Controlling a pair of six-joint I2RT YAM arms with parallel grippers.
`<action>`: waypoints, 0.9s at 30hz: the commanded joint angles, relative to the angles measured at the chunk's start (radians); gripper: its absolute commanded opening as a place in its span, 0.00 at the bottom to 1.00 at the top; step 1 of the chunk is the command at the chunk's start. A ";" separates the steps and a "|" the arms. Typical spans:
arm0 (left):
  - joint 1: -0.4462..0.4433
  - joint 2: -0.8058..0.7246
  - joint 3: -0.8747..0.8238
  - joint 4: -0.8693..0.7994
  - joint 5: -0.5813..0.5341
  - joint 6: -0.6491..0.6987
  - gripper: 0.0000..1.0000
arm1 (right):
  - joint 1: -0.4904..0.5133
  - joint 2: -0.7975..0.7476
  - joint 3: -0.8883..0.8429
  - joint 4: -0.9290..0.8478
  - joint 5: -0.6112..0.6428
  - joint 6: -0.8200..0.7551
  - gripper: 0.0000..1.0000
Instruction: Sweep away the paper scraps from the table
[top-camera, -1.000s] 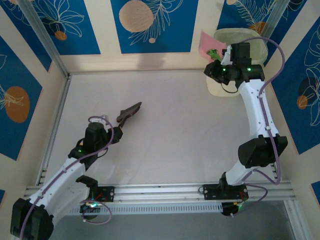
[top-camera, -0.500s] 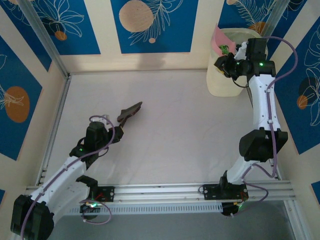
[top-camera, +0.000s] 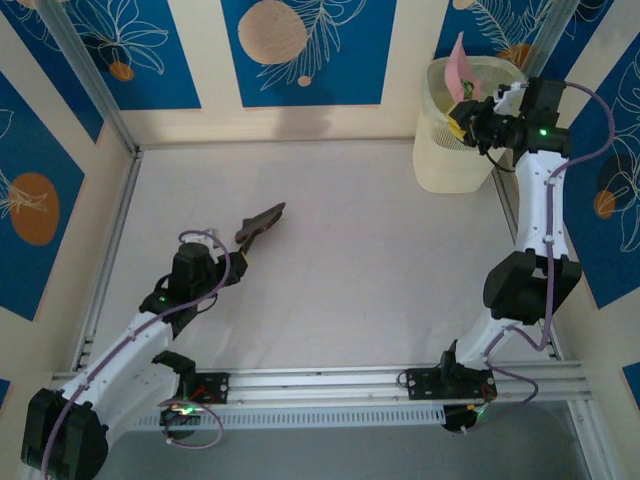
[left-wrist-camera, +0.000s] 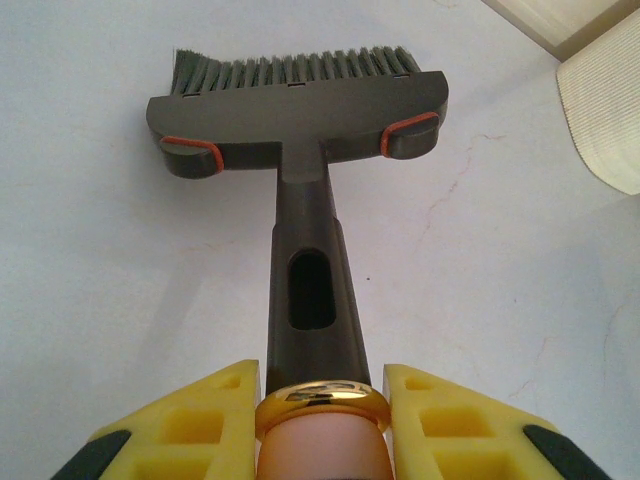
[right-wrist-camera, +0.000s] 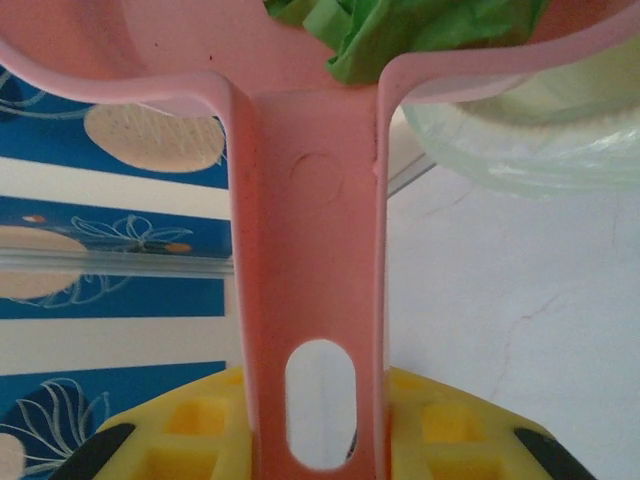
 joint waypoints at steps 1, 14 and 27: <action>-0.006 -0.002 -0.002 0.032 0.026 0.007 0.00 | -0.031 0.017 -0.023 0.093 -0.116 0.105 0.00; -0.007 0.003 -0.001 0.034 0.027 0.009 0.00 | -0.076 0.040 -0.113 0.405 -0.254 0.448 0.01; -0.007 0.019 0.001 0.039 0.033 0.012 0.00 | -0.100 0.042 -0.177 0.589 -0.271 0.640 0.03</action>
